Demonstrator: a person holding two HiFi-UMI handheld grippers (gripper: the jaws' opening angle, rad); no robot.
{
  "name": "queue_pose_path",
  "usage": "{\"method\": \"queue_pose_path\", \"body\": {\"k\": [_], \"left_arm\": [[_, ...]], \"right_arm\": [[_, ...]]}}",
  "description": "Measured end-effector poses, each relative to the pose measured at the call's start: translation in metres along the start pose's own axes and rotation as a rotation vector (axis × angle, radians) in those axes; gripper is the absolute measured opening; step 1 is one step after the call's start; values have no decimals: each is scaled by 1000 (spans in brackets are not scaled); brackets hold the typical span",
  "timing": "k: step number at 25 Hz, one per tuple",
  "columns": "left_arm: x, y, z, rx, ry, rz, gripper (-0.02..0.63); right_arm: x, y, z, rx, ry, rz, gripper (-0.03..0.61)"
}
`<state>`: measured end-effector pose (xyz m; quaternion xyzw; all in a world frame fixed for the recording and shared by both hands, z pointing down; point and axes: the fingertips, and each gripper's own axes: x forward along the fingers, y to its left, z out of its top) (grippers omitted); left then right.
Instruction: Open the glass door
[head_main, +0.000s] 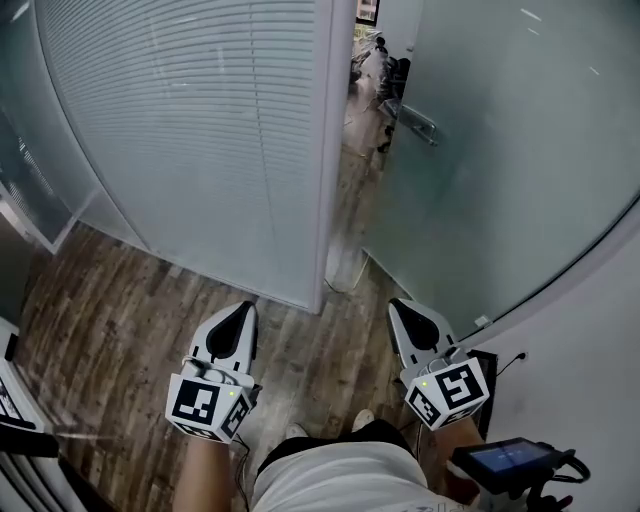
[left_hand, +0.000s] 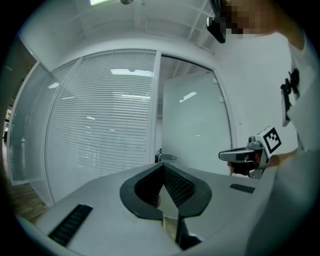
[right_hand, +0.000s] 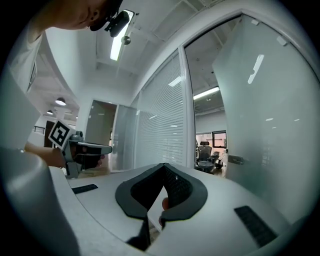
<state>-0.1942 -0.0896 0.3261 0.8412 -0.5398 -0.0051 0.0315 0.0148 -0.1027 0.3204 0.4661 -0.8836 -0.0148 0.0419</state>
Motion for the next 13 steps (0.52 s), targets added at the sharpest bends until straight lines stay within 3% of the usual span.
{"method": "queue_pose_path", "body": {"k": [5,13], "left_arm": [[-16,22,5,0,-2,43,0],[-16,25,1,-22,2,53,0]], "right_arm": [[20,17,10,6,-13,24,2],[28,6,13,29,-1,-12,2]]}}
